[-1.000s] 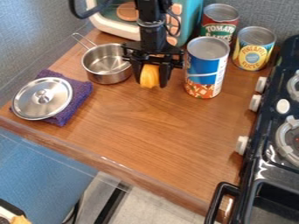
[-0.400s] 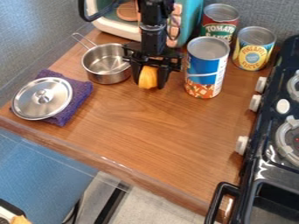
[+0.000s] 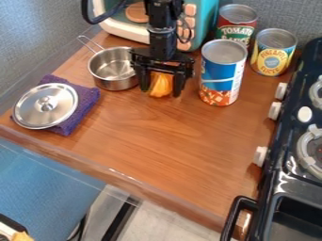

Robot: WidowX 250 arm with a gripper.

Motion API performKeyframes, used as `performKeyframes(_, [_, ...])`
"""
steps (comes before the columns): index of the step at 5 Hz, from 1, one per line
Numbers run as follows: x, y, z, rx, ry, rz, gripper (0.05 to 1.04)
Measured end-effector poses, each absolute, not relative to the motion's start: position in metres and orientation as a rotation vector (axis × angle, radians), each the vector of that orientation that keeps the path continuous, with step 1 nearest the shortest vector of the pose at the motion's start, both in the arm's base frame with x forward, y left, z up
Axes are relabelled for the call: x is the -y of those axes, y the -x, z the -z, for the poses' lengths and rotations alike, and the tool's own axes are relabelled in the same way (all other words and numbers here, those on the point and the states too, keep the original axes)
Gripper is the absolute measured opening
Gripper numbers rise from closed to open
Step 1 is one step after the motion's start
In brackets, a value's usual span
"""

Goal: Put the yellow pumpkin between silver pot and tomato can

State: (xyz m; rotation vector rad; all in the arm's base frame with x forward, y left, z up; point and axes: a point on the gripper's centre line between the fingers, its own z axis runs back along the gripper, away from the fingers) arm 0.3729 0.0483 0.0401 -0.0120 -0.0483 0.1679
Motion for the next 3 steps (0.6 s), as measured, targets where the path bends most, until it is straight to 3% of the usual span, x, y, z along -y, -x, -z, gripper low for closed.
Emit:
performKeyframes(2, [-0.044,-0.377,-0.105,0.205,0.052,-0.147,0.999])
performKeyframes(3, [-0.049,-0.369,-0.111,0.2,0.054,-0.142,0.999])
